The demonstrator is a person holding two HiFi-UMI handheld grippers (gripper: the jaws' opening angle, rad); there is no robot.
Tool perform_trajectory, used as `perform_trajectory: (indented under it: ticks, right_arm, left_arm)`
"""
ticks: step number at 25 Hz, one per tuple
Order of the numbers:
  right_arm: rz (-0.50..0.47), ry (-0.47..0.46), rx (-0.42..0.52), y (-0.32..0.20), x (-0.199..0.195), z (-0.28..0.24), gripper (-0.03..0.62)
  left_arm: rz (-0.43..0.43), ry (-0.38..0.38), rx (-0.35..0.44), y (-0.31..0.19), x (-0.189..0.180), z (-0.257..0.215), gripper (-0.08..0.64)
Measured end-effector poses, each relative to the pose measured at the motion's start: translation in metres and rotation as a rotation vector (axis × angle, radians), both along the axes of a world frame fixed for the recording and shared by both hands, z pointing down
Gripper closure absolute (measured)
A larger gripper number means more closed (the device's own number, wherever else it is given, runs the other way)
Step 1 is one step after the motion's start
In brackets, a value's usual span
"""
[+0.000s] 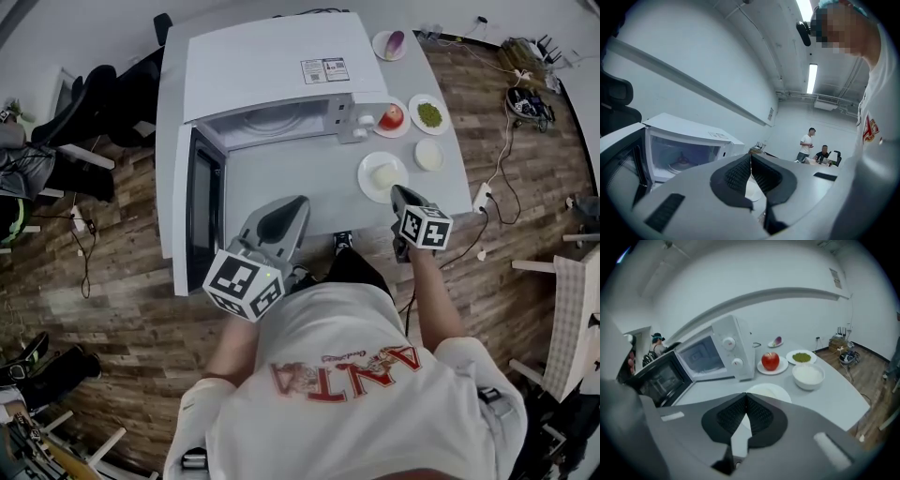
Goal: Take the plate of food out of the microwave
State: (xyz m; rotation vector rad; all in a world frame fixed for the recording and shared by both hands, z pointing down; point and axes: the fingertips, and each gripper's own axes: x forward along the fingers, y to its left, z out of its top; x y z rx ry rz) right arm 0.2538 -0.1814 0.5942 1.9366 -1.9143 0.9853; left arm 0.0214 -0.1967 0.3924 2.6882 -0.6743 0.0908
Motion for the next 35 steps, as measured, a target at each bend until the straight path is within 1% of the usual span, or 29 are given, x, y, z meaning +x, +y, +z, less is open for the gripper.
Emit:
perform_trajectory:
  ticks: [4,8,13,18,21,24,29,35]
  right_arm:
    - [-0.069,-0.027,0.199,-0.018,-0.021,-0.064,0.589]
    - [-0.174,-0.013,0.354,-0.03,-0.052,-0.131,0.591]
    - [-0.293,-0.017,0.501,-0.036,-0.095,-0.201,0.591]
    - [-0.394,-0.011,0.623,-0.028,-0.136,-0.257,0.591]
    - [-0.446,-0.006,0.652,-0.023,-0.153,-0.271,0.591]
    - [-0.47,-0.027,0.656,-0.02,-0.163,-0.273,0.591]
    - [-0.48,-0.073,0.657,-0.015,-0.171,-0.275,0.591]
    - [-0.472,-0.065,0.645,-0.011,-0.168,-0.273,0.591]
  left_arm:
    - [-0.037,0.001,0.045,-0.003,-0.007,-0.011,0.551]
    - [-0.081,-0.001,0.098,-0.005,-0.02,-0.026,0.551]
    - [-0.143,0.005,0.126,-0.007,-0.04,-0.036,0.551]
    - [-0.19,-0.002,0.177,-0.005,-0.06,-0.051,0.551]
    - [-0.209,0.003,0.183,-0.005,-0.068,-0.055,0.549]
    - [-0.211,0.008,0.185,-0.002,-0.072,-0.055,0.551]
    - [-0.196,0.017,0.188,0.002,-0.07,-0.055,0.551]
    - [-0.181,0.029,0.19,0.003,-0.067,-0.057,0.551]
